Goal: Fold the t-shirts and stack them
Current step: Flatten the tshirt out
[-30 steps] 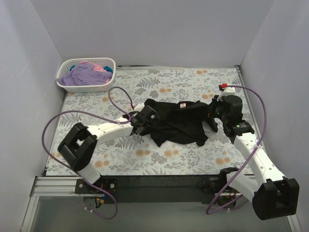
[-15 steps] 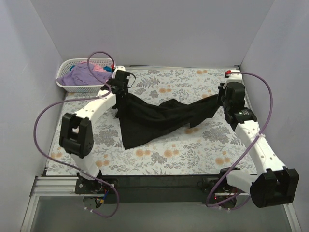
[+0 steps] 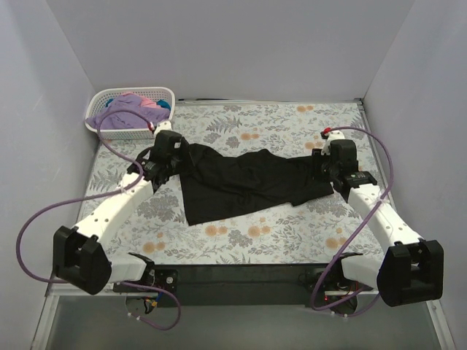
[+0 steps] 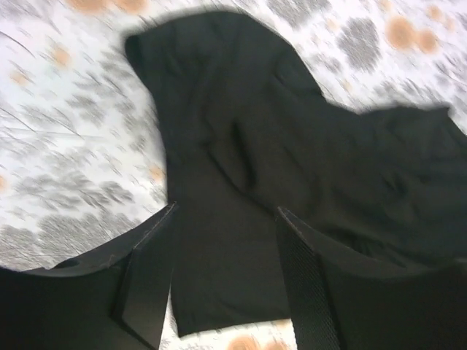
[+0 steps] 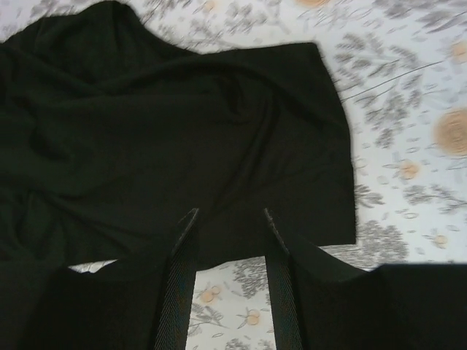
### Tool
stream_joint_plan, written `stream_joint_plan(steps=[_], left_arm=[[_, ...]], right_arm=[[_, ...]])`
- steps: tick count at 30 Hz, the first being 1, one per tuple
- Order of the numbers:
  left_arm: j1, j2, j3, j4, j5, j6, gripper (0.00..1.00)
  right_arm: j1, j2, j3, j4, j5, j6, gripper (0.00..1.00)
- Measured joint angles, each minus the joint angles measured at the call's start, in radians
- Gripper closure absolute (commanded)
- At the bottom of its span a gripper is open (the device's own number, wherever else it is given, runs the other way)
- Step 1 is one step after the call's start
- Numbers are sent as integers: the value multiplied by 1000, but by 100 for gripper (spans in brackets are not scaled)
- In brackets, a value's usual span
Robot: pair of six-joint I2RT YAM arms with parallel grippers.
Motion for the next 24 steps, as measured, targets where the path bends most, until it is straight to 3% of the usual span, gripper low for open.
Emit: stream_joint_plan(steps=[1, 4, 12, 14, 18, 24], left_arm=[[-14, -45, -41, -1, 26, -24, 55], [-68, -100, -177, 15, 104, -87, 56], [-116, 2, -408, -1, 218, -204, 59], [-118, 3, -420, 2, 221, -219, 64], [-119, 23, -422, 16, 209, -236, 82], [-67, 112, -342, -5, 188, -238, 83]], right_arm=[[6, -5, -32, 9, -37, 10, 55], [19, -6, -104, 24, -111, 29, 55], [37, -8, -188, 60, -199, 58, 55], [37, -9, -196, 71, -201, 62, 55], [37, -9, -209, 80, -189, 69, 55], [35, -16, -225, 89, -93, 91, 55]])
